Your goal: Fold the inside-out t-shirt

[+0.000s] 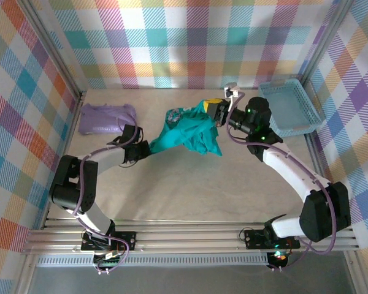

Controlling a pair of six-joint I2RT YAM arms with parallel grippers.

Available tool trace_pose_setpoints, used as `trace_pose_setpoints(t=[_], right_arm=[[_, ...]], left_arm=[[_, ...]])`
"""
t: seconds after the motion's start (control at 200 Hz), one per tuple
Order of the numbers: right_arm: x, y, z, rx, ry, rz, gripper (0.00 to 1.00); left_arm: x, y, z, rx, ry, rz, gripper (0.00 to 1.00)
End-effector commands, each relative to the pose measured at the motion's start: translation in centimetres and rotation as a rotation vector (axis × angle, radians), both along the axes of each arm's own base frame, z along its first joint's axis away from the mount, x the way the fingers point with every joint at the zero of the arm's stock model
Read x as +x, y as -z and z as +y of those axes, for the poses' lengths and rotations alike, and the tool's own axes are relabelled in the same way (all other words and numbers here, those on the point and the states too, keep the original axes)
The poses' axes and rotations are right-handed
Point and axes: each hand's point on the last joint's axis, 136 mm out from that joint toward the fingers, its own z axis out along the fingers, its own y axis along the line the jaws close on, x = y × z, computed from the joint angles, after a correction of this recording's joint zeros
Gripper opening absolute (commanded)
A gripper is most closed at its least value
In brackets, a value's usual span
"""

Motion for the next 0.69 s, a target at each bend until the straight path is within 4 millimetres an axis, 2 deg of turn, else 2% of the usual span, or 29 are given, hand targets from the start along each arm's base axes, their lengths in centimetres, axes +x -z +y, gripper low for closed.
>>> trace_pose_setpoints(t=[0.0, 0.09, 0.195, 0.31, 0.38, 0.45, 0.53, 0.58, 0.645, 0.675, 0.68, 0.69], right_arm=[[-0.6, 0.0, 0.7, 0.019, -0.076, -0.033, 0.00], [-0.8, 1.7, 1.1, -0.003, -0.109, -0.023, 0.00], [-1.1, 3.1, 1.5, -0.022, -0.147, -0.011, 0.00], [-1.4, 4.0, 1.9, -0.035, -0.181, 0.003, 0.00], [-1.3, 4.4, 1.9, -0.042, -0.180, 0.011, 0.00], [-1.3, 4.4, 2.0, -0.043, -0.185, 0.010, 0.00], [-1.3, 4.1, 2.1, -0.036, -0.193, 0.006, 0.00], [-1.2, 3.6, 2.1, -0.025, -0.195, 0.001, 0.00], [-1.1, 2.4, 2.2, -0.004, -0.196, -0.014, 0.00], [-1.0, 1.6, 2.2, 0.008, -0.189, -0.022, 0.00], [-1.0, 1.4, 2.1, 0.011, -0.186, -0.024, 0.00], [-1.0, 1.1, 2.1, 0.017, -0.182, -0.026, 0.00]], left_arm=[[0.5, -3.9, -2.0, -0.127, 0.035, -0.147, 0.22], [0.3, -7.6, -2.8, -0.194, 0.050, -0.244, 0.45], [-0.1, -11.2, -3.7, -0.272, 0.076, -0.314, 0.64], [-0.3, -14.4, -6.9, -0.415, 0.176, -0.353, 0.74], [-0.6, -15.3, -9.3, -0.451, 0.252, -0.338, 0.77], [-0.8, -15.3, -11.3, -0.462, 0.312, -0.316, 0.78], [-0.5, -14.2, -12.7, -0.437, 0.340, -0.286, 0.78], [0.0, -13.2, -13.3, -0.429, 0.345, -0.259, 0.72], [0.9, -12.5, -14.1, -0.449, 0.348, -0.236, 0.47], [1.2, -12.2, -14.3, -0.455, 0.344, -0.230, 0.31], [1.3, -12.1, -14.3, -0.456, 0.342, -0.226, 0.31], [1.4, -12.0, -14.3, -0.453, 0.337, -0.226, 0.24]])
